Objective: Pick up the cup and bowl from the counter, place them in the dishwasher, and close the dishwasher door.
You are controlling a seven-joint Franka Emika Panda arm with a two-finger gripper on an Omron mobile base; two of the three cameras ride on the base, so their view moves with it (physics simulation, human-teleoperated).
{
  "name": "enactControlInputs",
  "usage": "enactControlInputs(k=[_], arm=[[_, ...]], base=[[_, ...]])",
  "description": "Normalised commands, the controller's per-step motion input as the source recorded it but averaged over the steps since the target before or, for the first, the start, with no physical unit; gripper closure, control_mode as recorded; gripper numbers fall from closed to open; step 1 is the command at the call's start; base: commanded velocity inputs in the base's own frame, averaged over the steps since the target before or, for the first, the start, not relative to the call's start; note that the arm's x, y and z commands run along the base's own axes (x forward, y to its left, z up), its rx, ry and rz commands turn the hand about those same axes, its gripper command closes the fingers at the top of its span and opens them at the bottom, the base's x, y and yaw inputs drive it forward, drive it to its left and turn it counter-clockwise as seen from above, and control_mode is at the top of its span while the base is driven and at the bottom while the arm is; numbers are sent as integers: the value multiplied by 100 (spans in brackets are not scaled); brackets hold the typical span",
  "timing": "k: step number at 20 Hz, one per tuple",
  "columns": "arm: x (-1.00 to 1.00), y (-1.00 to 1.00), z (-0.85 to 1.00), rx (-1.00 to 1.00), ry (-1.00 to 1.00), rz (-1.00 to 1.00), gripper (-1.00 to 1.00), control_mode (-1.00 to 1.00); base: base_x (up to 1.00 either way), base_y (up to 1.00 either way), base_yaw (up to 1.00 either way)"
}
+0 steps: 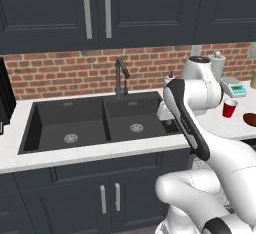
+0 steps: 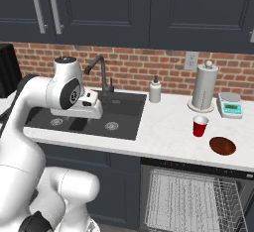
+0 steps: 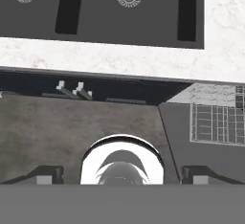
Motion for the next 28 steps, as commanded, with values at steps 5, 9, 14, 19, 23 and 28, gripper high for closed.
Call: enactControlInputs(k=[5, 9, 14, 19, 23, 28], arm=[[0, -45, -26, 2, 0, 1, -100, -100], [4, -56, -24, 3, 1, 2, -100, -100], [24, -49, -25, 0, 3, 2, -100, -100], [35, -55, -25, 0, 1, 0, -100, -100], [39, -74, -17, 2, 2, 0, -100, -100], [40, -76, -13, 5, 0, 1, -100, -100]], base=[[0, 0, 0], [0, 0, 0], [0, 0, 0], [0, 0, 0], [0, 0, 0], [0, 0, 0]])
